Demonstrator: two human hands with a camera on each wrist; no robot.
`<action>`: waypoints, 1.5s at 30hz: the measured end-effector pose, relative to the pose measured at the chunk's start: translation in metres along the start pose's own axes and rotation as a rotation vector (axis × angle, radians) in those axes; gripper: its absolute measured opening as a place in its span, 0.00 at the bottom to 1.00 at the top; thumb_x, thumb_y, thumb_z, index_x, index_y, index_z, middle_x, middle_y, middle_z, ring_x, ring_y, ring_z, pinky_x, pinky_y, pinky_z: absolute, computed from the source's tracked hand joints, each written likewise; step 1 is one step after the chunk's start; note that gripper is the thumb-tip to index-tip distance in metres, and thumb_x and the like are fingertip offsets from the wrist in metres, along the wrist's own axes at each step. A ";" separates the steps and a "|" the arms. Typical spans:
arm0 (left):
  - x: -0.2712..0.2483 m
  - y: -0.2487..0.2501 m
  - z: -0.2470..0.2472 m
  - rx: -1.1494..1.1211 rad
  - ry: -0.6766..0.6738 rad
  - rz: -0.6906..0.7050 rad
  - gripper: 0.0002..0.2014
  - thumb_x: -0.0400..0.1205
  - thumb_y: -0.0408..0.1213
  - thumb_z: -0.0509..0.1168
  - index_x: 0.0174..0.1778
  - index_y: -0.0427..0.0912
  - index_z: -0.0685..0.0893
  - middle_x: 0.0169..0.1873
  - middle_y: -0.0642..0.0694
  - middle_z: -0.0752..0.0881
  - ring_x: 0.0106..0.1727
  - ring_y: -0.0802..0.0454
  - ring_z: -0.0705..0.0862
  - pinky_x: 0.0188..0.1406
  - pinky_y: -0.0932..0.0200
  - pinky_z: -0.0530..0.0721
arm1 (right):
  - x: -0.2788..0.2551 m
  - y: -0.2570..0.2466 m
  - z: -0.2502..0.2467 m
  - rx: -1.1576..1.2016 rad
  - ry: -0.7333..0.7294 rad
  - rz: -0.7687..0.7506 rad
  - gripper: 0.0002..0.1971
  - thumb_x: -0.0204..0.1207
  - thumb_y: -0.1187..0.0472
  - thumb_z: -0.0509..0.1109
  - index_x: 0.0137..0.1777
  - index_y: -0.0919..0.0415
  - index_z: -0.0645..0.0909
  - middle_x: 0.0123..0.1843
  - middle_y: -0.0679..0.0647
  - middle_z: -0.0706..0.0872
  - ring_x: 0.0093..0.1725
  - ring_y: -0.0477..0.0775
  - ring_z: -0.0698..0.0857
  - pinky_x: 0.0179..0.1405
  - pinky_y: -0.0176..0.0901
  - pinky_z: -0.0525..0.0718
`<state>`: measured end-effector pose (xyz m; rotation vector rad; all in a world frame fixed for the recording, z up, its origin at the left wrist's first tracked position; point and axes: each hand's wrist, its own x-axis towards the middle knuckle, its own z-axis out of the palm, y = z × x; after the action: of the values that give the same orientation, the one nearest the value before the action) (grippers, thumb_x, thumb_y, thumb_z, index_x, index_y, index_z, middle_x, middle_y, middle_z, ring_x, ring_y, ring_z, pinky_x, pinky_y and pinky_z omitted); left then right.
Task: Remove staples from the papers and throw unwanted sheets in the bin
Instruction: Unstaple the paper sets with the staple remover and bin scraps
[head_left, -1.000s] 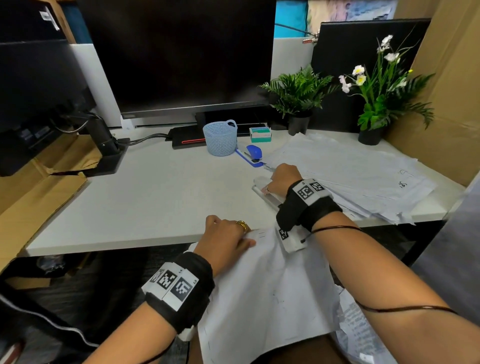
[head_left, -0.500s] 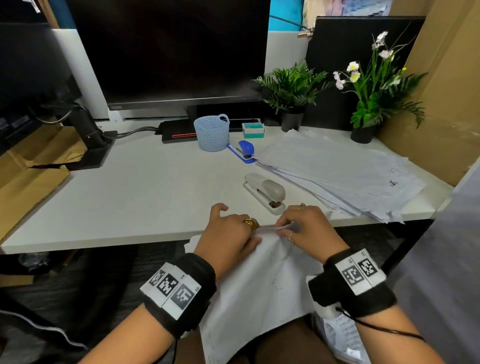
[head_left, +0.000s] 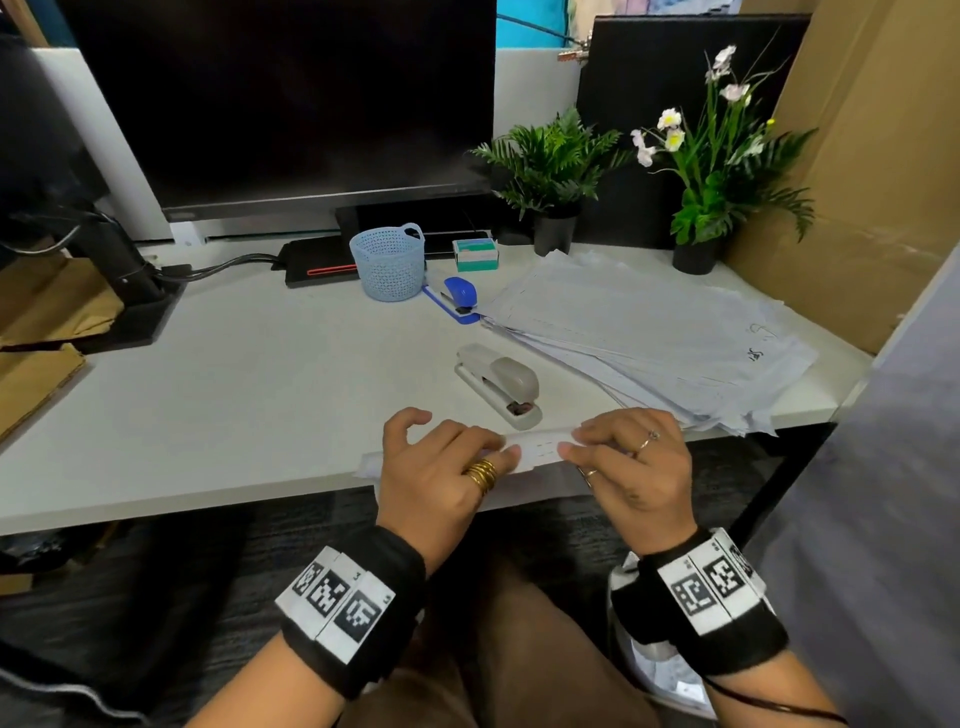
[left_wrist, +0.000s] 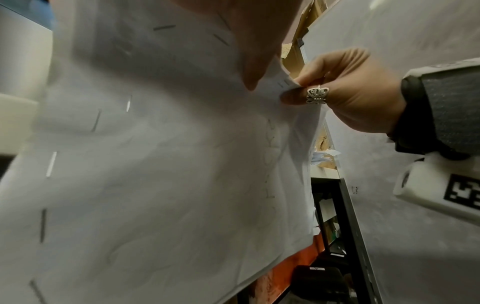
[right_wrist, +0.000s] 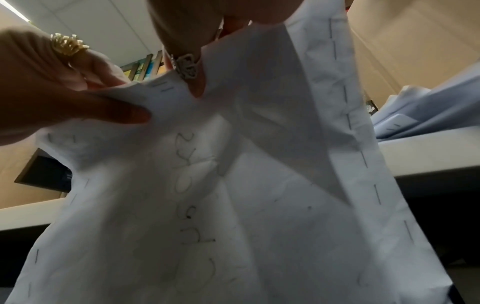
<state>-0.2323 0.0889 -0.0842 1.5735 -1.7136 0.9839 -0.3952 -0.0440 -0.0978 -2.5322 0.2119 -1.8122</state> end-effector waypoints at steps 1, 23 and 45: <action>0.000 -0.001 0.001 -0.002 -0.019 -0.001 0.08 0.79 0.39 0.65 0.44 0.49 0.91 0.41 0.51 0.90 0.43 0.54 0.80 0.58 0.50 0.66 | 0.000 0.000 0.000 -0.010 -0.012 0.004 0.07 0.68 0.70 0.74 0.38 0.57 0.89 0.36 0.53 0.88 0.42 0.50 0.83 0.46 0.43 0.74; 0.011 0.028 0.054 -0.209 -0.366 -0.227 0.12 0.79 0.46 0.57 0.49 0.51 0.85 0.48 0.53 0.84 0.53 0.53 0.74 0.50 0.55 0.61 | -0.062 0.079 -0.098 -0.014 -0.567 1.133 0.11 0.72 0.78 0.70 0.47 0.66 0.90 0.44 0.55 0.90 0.48 0.51 0.87 0.46 0.25 0.81; 0.071 0.065 0.125 -0.220 -0.862 -0.168 0.30 0.84 0.54 0.53 0.81 0.49 0.56 0.79 0.44 0.56 0.77 0.45 0.56 0.73 0.47 0.55 | -0.180 0.104 -0.067 -0.686 -1.083 1.438 0.18 0.80 0.66 0.58 0.69 0.65 0.77 0.67 0.58 0.81 0.67 0.59 0.80 0.65 0.46 0.76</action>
<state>-0.2983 -0.0536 -0.1003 2.0996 -2.0702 -0.0194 -0.5260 -0.1210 -0.2550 -1.9837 2.0072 0.1983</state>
